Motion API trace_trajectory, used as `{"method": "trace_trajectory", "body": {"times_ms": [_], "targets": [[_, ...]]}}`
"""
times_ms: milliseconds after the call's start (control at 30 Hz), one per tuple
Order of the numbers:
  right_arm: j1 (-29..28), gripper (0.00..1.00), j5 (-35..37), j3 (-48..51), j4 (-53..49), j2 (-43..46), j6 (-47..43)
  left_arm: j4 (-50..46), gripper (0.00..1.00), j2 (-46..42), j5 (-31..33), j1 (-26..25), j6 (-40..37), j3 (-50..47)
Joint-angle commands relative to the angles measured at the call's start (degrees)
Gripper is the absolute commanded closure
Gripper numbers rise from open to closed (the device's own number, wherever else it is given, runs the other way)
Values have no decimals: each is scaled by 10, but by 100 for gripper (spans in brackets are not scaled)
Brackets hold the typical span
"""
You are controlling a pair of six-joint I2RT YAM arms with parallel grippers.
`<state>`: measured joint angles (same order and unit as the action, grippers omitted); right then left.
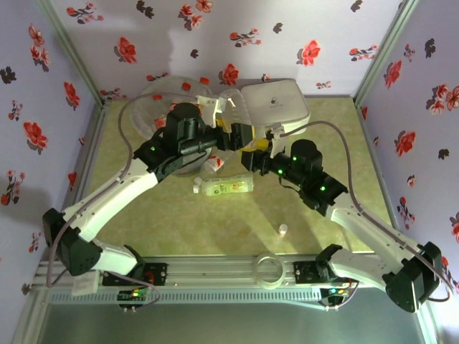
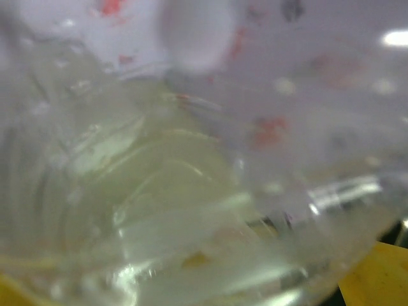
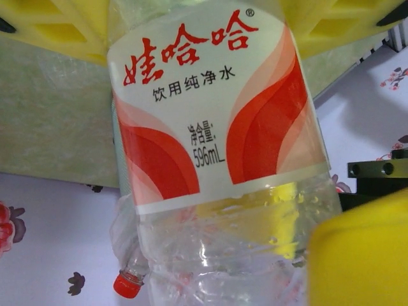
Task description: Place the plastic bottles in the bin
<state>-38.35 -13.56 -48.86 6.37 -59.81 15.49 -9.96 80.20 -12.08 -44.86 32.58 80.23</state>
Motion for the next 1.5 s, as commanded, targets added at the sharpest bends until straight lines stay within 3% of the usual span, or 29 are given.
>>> {"method": "trace_trajectory", "body": {"times_ms": [0, 200, 400, 567, 733, 933, 1033, 1233, 1467], "targets": [[-12, 43, -17, 2, 60, 2, 10, 36, 3, 7, 25, -7, -1, 6], [-16, 43, -13, 3, 65, 2, 12, 44, 30, 7, 29, -8, 2, 4], [-16, 38, -18, -2, 63, 4, 4, 34, 42, 10, 33, -8, -13, 20], [-16, 2, 1, -17, 26, 15, -24, -5, 42, 29, 37, 3, -53, 63], [-15, 1, 73, -16, -36, 72, -73, -60, 42, 44, 34, 59, -96, 121], [-16, 1, 165, 9, -151, 148, -118, -129, 41, 59, 62, 162, -167, 217], [-15, 1, 179, 25, -187, 173, -116, -202, 40, 83, 115, 200, -223, 289], [-15, 1, 206, 65, -209, 196, -116, -276, 40, 151, 142, 284, -262, 378], [-15, 1, 213, 90, -212, 190, -115, -371, 40, 245, 159, 321, -301, 461]]}}
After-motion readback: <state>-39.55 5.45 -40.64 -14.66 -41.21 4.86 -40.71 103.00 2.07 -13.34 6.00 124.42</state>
